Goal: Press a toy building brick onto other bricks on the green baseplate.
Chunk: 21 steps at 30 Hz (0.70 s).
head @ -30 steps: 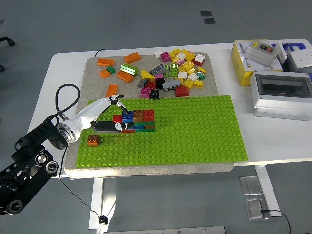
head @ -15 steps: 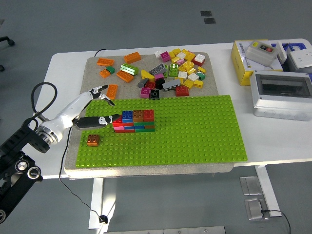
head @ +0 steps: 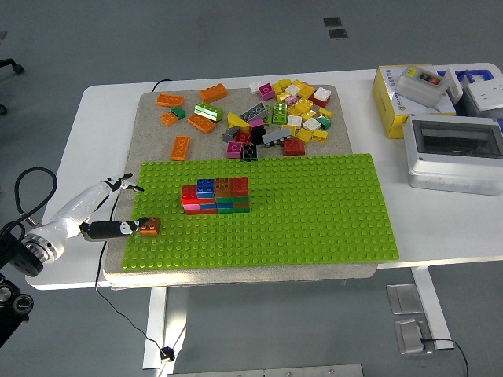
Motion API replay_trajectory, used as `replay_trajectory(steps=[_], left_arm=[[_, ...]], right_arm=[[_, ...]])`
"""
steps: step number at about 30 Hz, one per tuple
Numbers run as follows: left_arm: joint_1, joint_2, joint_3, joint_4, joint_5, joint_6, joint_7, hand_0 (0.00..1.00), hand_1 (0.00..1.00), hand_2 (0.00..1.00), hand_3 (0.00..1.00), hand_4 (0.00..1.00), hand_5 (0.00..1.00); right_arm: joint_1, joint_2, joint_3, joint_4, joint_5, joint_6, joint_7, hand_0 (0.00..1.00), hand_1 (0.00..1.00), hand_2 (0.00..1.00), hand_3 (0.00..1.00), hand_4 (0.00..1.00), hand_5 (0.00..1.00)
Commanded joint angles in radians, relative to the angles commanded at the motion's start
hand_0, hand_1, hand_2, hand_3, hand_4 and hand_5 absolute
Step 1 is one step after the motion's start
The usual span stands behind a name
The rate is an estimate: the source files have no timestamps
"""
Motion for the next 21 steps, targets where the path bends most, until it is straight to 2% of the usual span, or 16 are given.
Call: replay_trajectory(steps=[4, 5, 9, 14, 21], left_arm=[[-0.015, 0.024, 0.034, 0.011, 0.003, -0.004, 0.004, 0.998, 0.991, 0.996, 0.778, 0.661, 0.202], [-0.020, 0.028, 0.043, 0.015, 0.006, -0.005, 0.006, 0.998, 0.992, 0.998, 0.777, 0.603, 0.149], [-0.042, 0.038, 0.082, 0.037, 0.020, -0.007, 0.009, 0.998, 0.992, 0.998, 0.777, 0.603, 0.149], [-0.053, 0.025, 0.104, 0.053, 0.050, -0.007, 0.014, 0.998, 0.993, 0.998, 0.772, 0.581, 0.127], [-0.048, 0.008, 0.103, 0.035, 0.103, 0.012, 0.006, 0.998, 0.992, 0.998, 0.769, 0.577, 0.125]], right_arm=[[0.002, -0.003, -0.002, 0.000, 0.003, 0.001, -0.002, 0.706, 0.643, 0.550, 0.754, 0.588, 0.998], [0.003, -0.004, -0.002, 0.000, 0.001, 0.001, -0.002, 0.712, 0.643, 0.540, 0.752, 0.612, 0.998], [0.008, -0.008, 0.008, 0.000, -0.010, 0.004, -0.004, 0.712, 0.643, 0.540, 0.752, 0.612, 0.998], [0.012, -0.010, 0.023, 0.000, -0.033, 0.008, -0.007, 0.711, 0.643, 0.527, 0.753, 0.615, 0.998], [0.014, -0.013, 0.048, 0.000, -0.060, 0.012, -0.010, 0.712, 0.643, 0.515, 0.751, 0.617, 0.998]])
